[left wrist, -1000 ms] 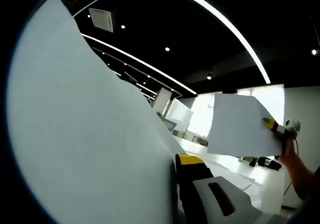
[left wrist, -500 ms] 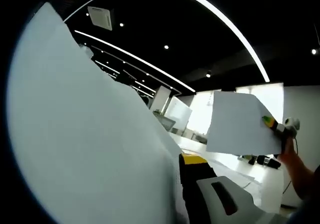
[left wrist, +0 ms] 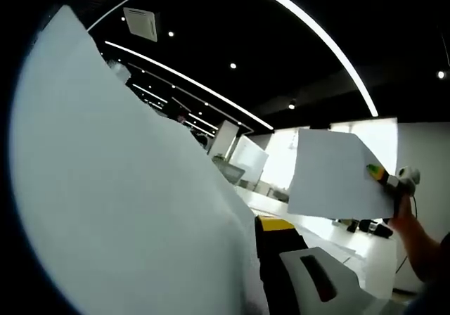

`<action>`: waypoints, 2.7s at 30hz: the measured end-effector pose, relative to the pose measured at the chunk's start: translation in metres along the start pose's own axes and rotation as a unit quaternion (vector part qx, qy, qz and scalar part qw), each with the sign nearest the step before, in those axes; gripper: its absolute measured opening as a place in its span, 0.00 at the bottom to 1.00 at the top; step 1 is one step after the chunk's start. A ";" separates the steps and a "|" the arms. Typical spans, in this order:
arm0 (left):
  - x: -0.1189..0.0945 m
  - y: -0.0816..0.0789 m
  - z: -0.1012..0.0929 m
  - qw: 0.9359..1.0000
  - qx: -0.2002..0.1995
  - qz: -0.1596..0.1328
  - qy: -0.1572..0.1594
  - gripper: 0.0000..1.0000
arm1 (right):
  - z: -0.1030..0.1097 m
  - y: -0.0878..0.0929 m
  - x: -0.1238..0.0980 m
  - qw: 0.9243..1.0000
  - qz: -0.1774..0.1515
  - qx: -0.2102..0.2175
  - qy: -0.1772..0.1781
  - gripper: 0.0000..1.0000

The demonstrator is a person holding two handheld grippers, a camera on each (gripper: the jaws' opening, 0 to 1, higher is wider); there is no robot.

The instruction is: Organize the stack of printing papers by aligning and flattening the scattered papers on the table

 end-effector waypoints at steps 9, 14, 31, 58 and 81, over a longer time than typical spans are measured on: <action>0.000 0.001 -0.001 1.000 0.003 0.004 0.003 0.22 | 0.000 0.001 0.001 1.000 0.001 0.001 -0.002 0.00; 0.001 0.002 -0.001 1.000 0.007 0.007 0.004 0.23 | 0.001 0.001 0.001 1.000 -0.001 0.003 -0.002 0.00; 0.002 0.003 -0.002 1.000 0.012 0.012 0.004 0.25 | 0.006 -0.004 0.009 1.000 -0.011 0.007 -0.010 0.00; 0.002 0.005 0.000 1.000 0.008 0.018 -0.006 0.30 | 0.019 -0.010 0.015 1.000 -0.020 0.005 -0.020 0.00; 0.005 0.009 -0.003 0.999 0.039 0.034 -0.009 0.42 | 0.035 -0.012 0.024 0.999 -0.029 0.013 -0.032 0.00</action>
Point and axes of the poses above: the point that each gripper's makers call its tool centre point, and the gripper's own axes: x roughly forward along the fingers, z roughly to its left, y roughly out of its underside, the point moved 2 cm from there along -x, roughly backward along the fingers, and after that the axes turned 1 degree about -x, right-handed, at the moved point
